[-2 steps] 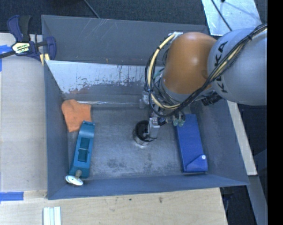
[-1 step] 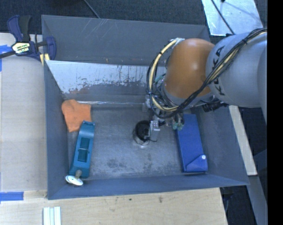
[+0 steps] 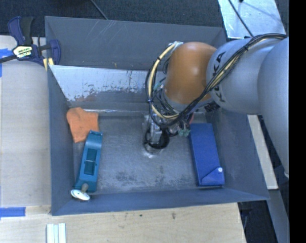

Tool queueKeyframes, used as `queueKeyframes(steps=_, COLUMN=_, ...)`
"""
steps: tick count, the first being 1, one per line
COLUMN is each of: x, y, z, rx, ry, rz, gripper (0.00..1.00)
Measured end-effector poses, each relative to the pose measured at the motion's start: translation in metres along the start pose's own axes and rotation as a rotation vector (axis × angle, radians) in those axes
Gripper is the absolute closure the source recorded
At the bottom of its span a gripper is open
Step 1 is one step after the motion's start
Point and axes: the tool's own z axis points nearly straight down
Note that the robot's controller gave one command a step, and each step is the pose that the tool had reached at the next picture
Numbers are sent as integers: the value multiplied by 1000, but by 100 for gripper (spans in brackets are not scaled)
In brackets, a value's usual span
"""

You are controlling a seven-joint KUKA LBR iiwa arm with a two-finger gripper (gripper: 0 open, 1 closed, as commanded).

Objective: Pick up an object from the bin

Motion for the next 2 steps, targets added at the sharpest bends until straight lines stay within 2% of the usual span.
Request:
queueKeyframes(steps=1, x=0, y=0, z=0, rx=0, ry=0, rz=1, gripper=100)
queueKeyframes(steps=2, x=-10, y=12, z=-75, rx=1, ry=0, rz=-12, gripper=100)
